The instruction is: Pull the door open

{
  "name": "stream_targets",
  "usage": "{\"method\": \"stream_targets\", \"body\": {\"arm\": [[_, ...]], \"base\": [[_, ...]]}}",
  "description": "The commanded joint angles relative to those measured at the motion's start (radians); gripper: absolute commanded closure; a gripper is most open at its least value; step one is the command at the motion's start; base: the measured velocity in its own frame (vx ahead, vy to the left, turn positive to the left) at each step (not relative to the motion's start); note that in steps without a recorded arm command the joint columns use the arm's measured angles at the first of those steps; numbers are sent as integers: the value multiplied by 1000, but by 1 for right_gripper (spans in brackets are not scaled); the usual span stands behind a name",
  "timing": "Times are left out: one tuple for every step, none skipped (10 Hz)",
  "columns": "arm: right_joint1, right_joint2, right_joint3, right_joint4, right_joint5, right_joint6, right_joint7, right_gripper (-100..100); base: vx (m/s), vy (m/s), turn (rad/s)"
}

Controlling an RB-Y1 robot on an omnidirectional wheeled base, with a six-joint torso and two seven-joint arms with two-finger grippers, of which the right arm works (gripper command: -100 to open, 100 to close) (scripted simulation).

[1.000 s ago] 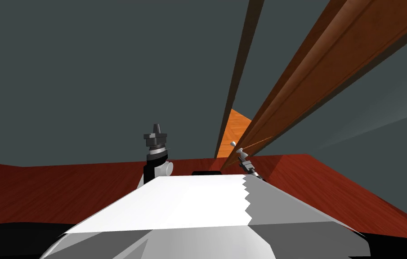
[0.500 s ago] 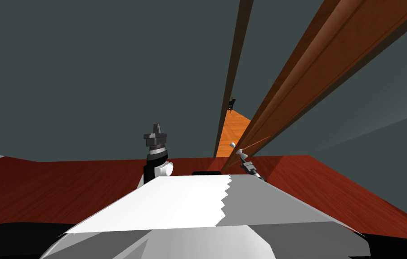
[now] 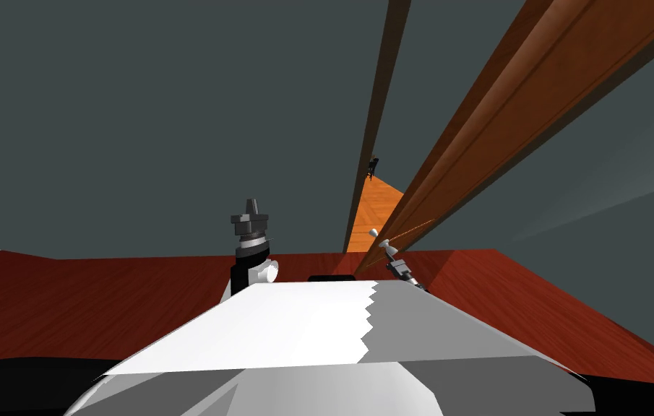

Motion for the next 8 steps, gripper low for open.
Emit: {"method": "stream_targets", "body": {"arm": [[0, -2, -2, 1, -1, 5, 0, 100], [0, -2, -2, 1, -1, 5, 0, 100], [3, -6, -2, 3, 9, -18, 2, -100], [4, -8, -3, 3, 11, -24, 3, -100], [6, -12, -5, 5, 17, -36, 4, -100], [8, -17, -7, 7, 23, -48, 5, -100], [10, -21, -9, 9, 28, -60, 6, -100], [12, -25, -10, 11, 34, -71, 8, -100]], "base": [[0, 0, 0], [0, 0, 0], [-124, -59, 122], [-192, -97, 157], [-167, -153, 104], [-204, -146, 103], [-234, -140, 88], [-244, -123, 92]]}}
